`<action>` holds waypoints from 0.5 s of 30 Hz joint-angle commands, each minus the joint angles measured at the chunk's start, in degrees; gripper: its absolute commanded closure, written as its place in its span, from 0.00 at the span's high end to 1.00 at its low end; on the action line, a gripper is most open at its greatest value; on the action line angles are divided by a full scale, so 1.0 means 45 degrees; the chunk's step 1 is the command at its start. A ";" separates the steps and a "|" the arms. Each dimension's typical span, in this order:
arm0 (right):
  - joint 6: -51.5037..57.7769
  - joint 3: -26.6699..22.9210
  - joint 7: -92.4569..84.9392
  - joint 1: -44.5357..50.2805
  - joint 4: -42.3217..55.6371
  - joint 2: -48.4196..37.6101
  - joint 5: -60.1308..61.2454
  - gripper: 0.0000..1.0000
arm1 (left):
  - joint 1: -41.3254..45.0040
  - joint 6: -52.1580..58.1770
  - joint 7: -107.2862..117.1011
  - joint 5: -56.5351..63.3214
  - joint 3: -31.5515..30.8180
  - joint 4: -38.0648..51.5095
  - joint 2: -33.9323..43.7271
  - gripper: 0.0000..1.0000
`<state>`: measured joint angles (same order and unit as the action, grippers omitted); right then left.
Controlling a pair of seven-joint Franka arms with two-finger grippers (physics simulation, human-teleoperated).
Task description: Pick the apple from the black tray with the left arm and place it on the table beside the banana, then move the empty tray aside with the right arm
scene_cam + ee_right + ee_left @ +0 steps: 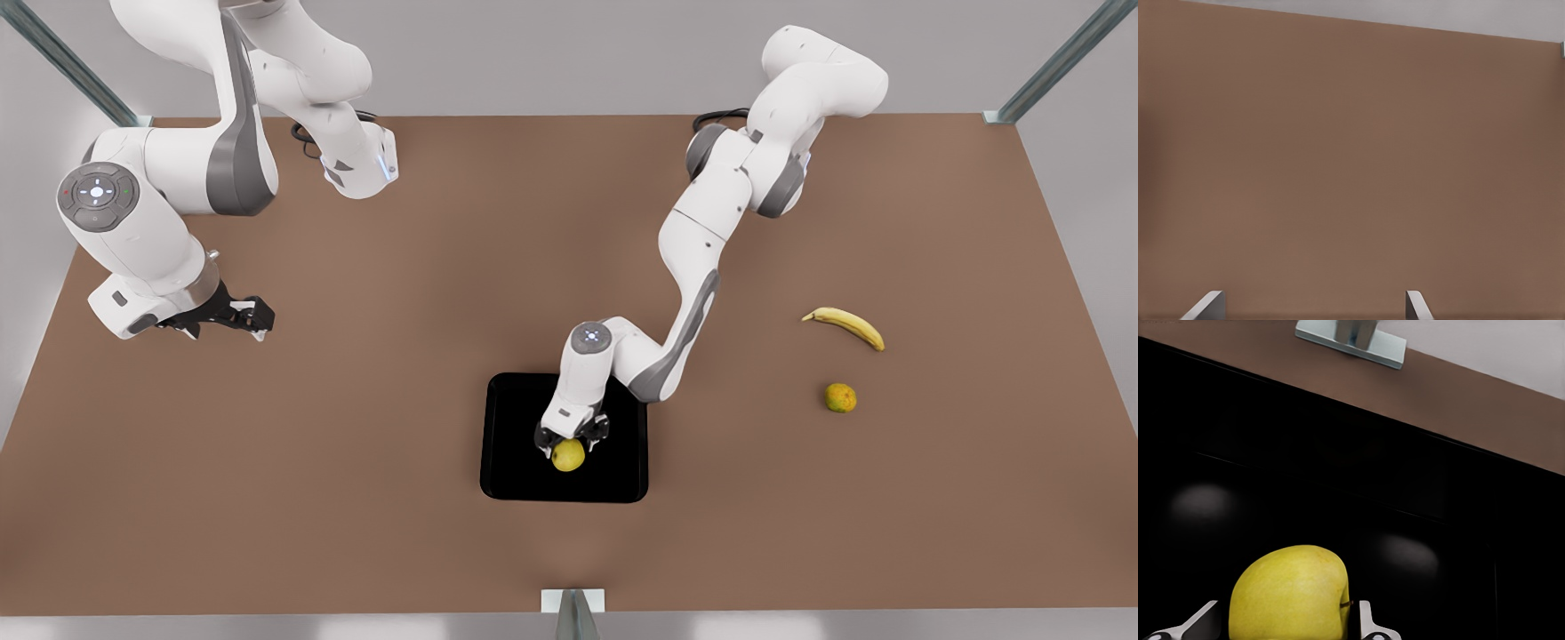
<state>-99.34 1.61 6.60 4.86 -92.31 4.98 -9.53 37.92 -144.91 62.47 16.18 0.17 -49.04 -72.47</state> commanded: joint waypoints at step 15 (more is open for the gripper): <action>0.0004 0.0013 0.0018 -0.0007 0.0006 -0.0012 0.0008 1.00 | 0.0011 0.1304 0.0123 -0.0041 -0.0135 -0.0138 0.0871 0.78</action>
<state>-99.33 1.62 6.67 4.83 -92.31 4.98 -9.53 37.89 -142.67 63.26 16.00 -0.39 -49.59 -68.93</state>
